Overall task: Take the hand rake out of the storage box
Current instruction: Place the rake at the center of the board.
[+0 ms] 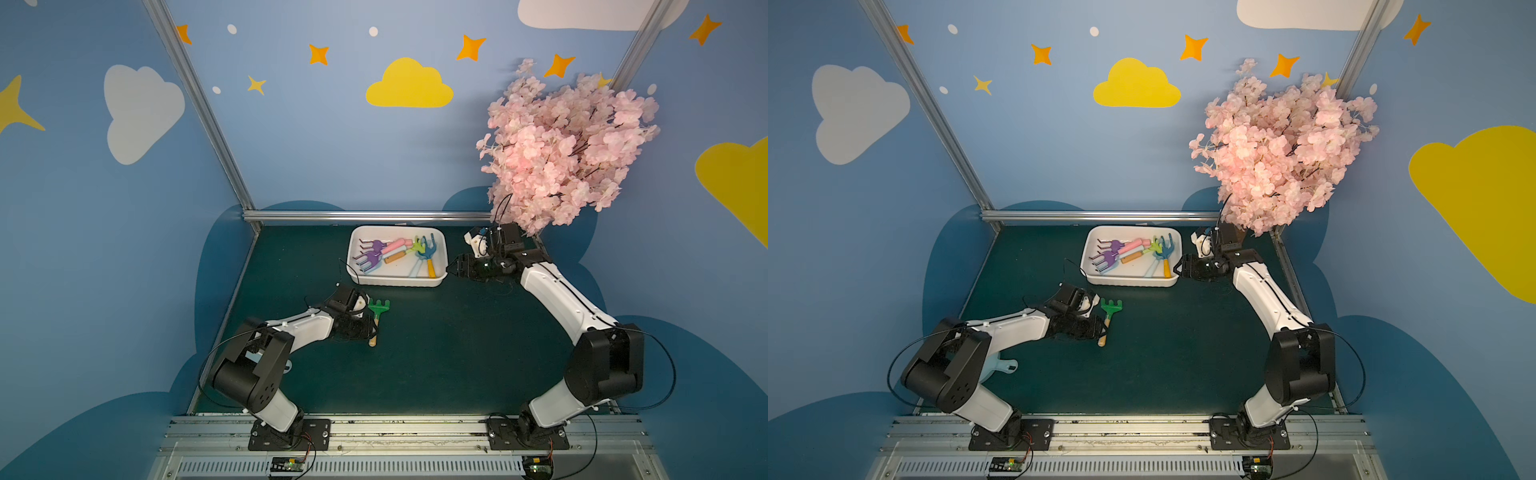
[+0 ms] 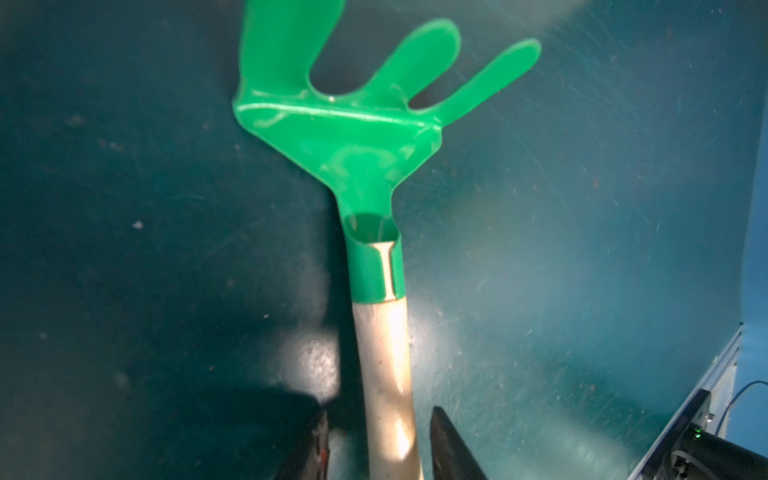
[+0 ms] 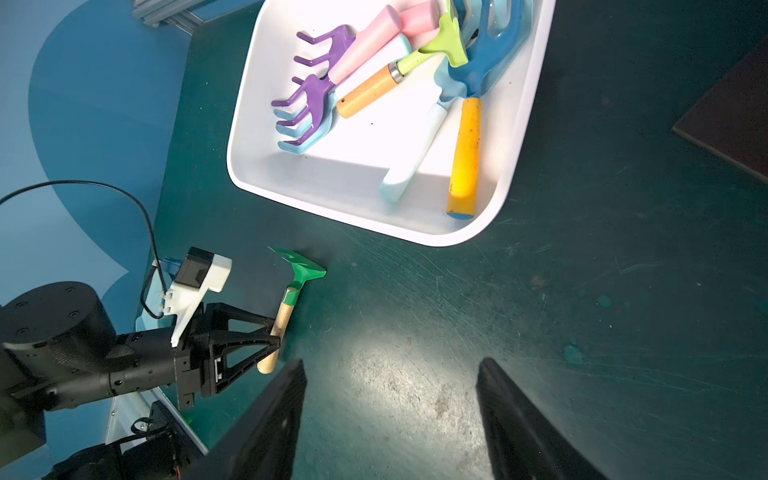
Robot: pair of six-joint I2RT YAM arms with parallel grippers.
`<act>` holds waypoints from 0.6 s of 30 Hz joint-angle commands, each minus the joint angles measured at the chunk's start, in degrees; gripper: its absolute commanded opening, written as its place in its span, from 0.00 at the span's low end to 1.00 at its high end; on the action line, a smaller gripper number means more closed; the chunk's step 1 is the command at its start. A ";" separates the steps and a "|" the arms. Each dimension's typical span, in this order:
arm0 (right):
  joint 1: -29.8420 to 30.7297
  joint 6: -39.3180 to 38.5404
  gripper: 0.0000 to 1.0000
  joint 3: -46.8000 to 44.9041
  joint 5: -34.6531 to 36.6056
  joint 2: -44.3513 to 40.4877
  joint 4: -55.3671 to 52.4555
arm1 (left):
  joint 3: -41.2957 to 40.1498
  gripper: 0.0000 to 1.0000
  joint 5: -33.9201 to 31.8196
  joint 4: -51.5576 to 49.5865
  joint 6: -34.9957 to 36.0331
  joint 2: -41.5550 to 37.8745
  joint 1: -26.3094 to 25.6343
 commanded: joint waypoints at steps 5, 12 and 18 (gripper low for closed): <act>-1.03 -0.44 0.71 -2.21 -0.88 0.08 1.26 | 7.12 0.53 -12.32 -11.64 0.85 2.09 -6.07; -1.73 -1.00 0.70 -3.58 -1.68 -0.44 2.05 | 12.68 0.46 -17.55 -16.27 0.32 8.34 -9.86; -2.78 -1.01 0.70 -4.80 -1.78 -0.62 2.80 | 16.80 0.25 -21.76 -19.86 -0.37 13.13 -11.30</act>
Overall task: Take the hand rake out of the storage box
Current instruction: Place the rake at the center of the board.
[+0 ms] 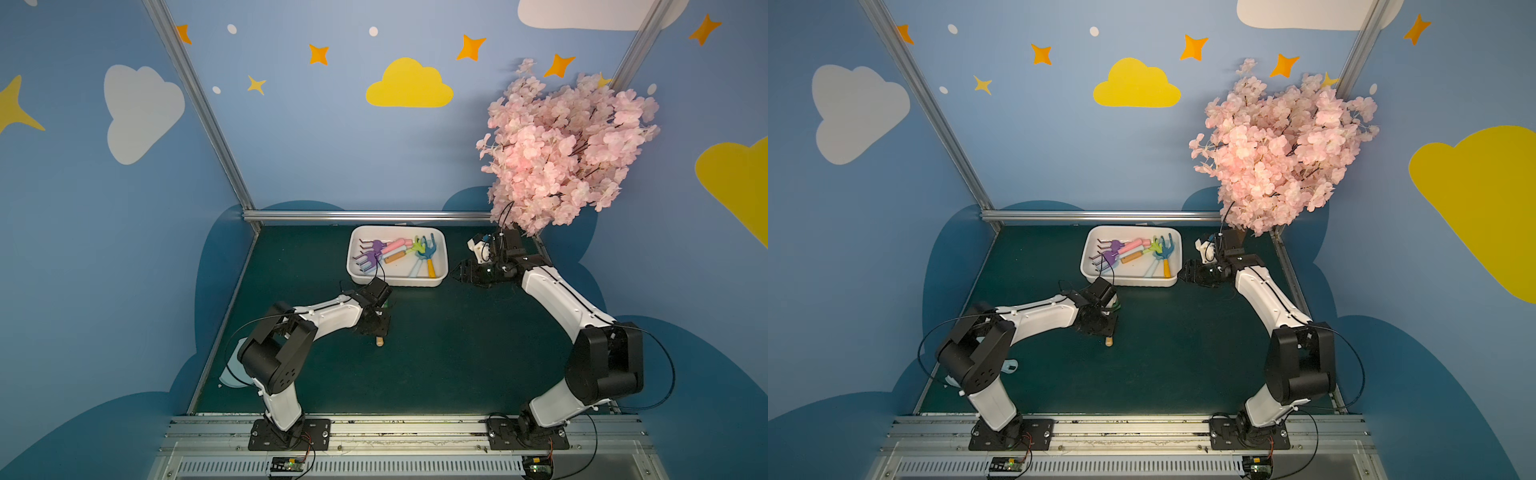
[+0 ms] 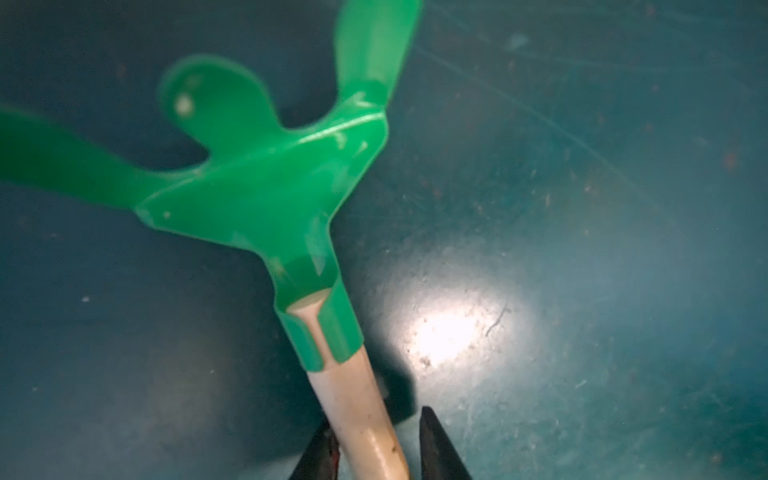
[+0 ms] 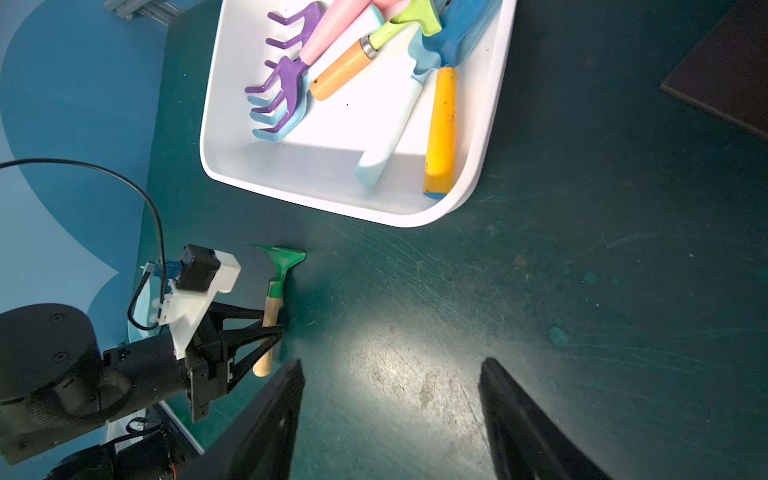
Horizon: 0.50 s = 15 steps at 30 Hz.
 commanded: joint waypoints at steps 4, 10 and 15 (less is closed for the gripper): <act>-1.22 -0.59 0.67 -0.94 -1.71 -0.43 1.53 | 0.73 0.10 -6.15 -5.19 -0.46 2.66 -0.27; -1.48 -0.55 0.66 -1.28 -1.97 -0.21 2.26 | -2.04 0.03 -7.46 -4.56 -0.52 -0.01 4.17; -1.35 -0.42 0.66 -1.02 -0.96 0.65 2.18 | -3.04 0.03 -7.44 -3.89 0.86 -1.98 10.66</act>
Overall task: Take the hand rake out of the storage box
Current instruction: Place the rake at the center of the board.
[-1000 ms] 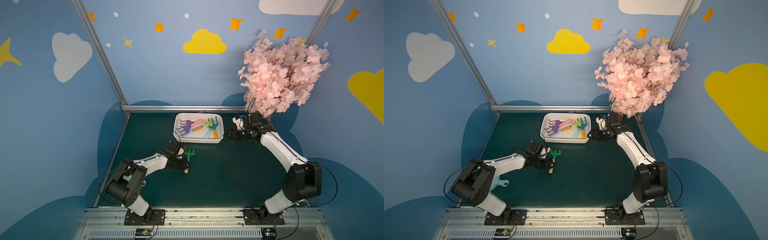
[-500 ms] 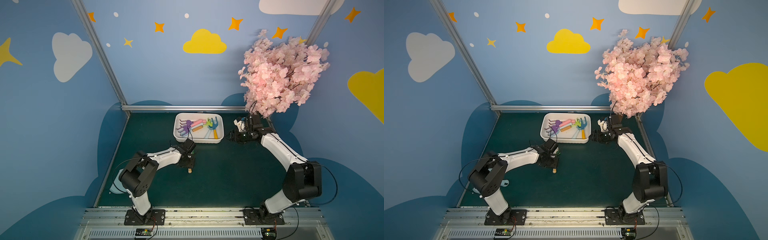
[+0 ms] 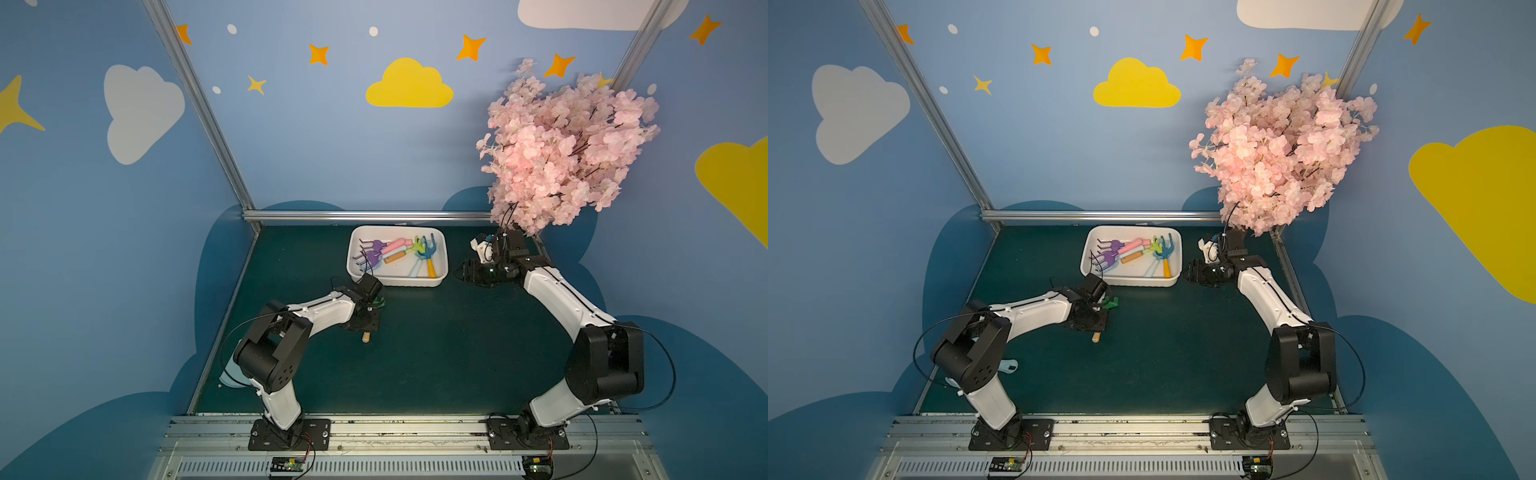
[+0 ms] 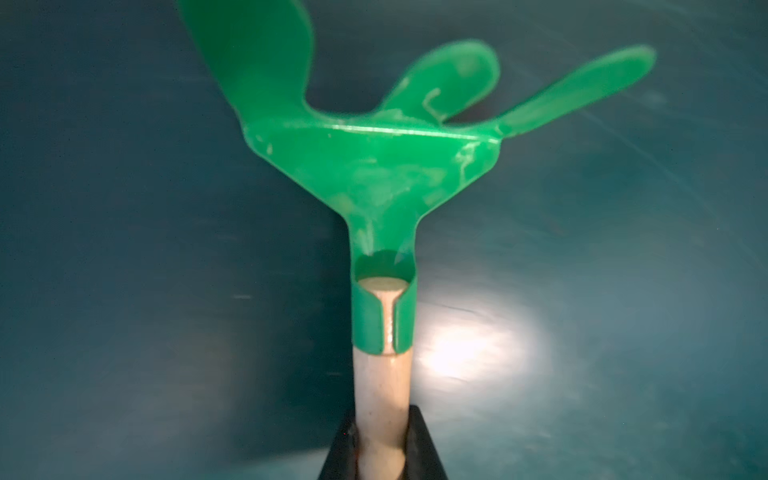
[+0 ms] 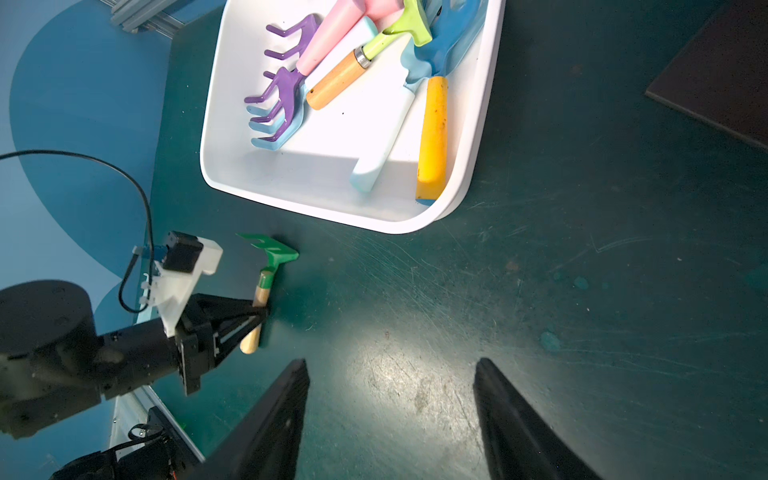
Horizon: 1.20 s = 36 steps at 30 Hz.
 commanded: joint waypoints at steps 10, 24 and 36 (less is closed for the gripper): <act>3.84 -1.17 0.67 3.58 6.61 5.35 -1.95 | 3.95 0.05 -0.95 -1.45 2.55 5.58 9.59; 8.49 -0.90 0.64 15.48 16.84 16.22 -7.46 | 5.81 0.16 -1.66 -1.27 3.68 8.56 10.69; 10.53 0.41 0.57 24.45 21.20 22.37 -11.20 | 4.59 0.32 -0.23 -1.12 4.49 5.56 10.85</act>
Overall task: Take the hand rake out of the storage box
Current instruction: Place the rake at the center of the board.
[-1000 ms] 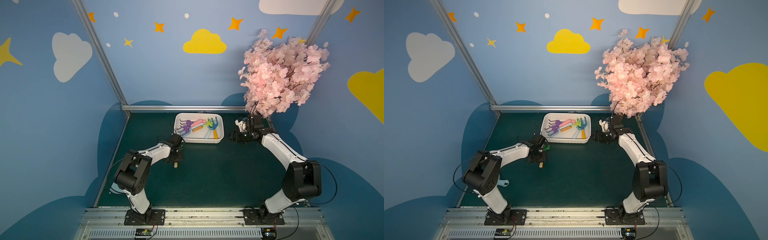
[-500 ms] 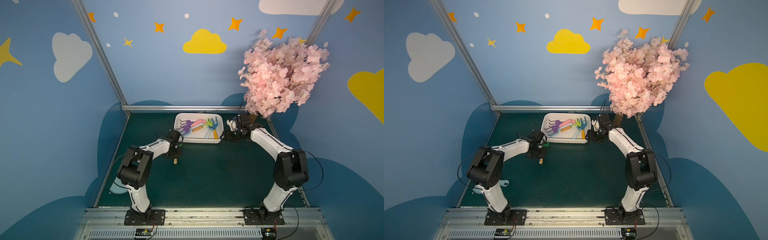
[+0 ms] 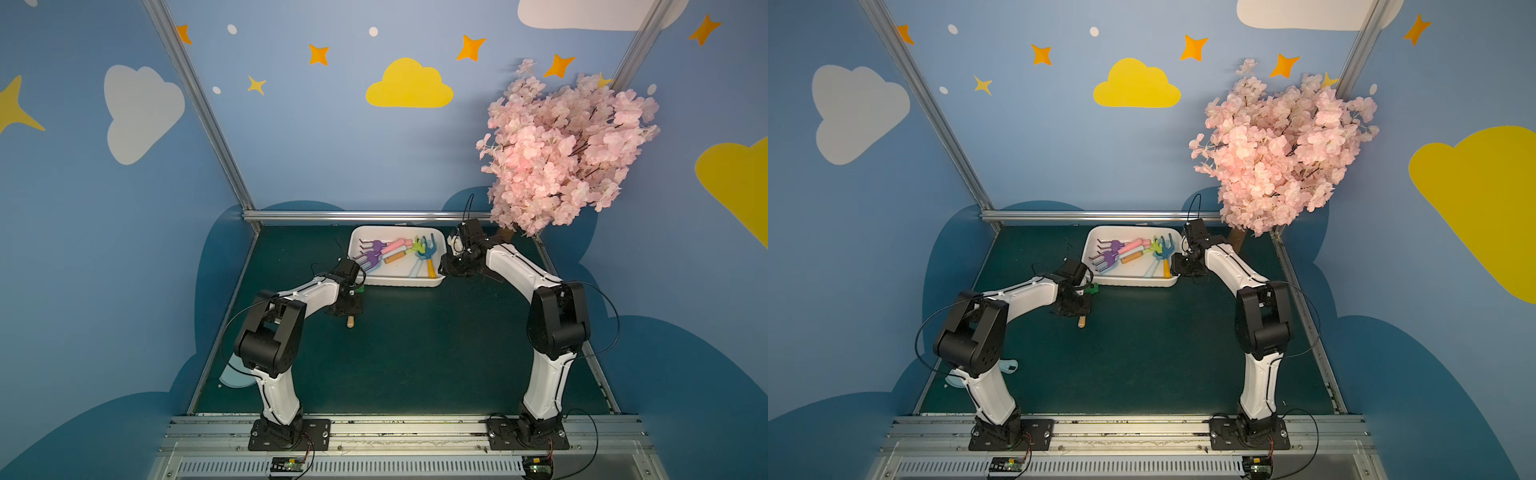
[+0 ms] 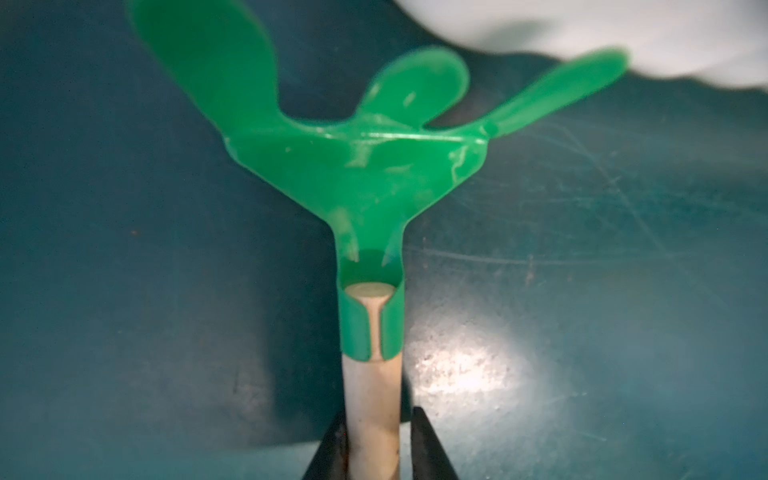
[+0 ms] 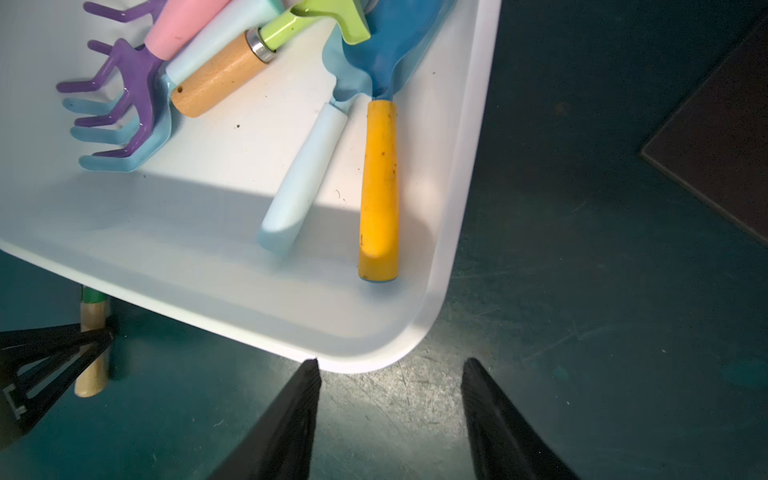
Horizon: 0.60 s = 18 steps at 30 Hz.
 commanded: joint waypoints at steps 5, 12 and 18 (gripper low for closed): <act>2.99 1.78 0.55 6.26 4.03 2.59 -4.79 | -2.66 0.46 -2.68 -0.77 1.23 -4.00 0.75; 6.42 3.06 0.47 13.89 4.94 8.28 -5.84 | -2.44 0.56 -2.35 -2.58 1.81 -9.65 0.73; 7.14 3.76 0.42 26.57 11.01 18.05 -12.99 | -6.31 0.74 0.15 2.24 4.15 -15.99 0.68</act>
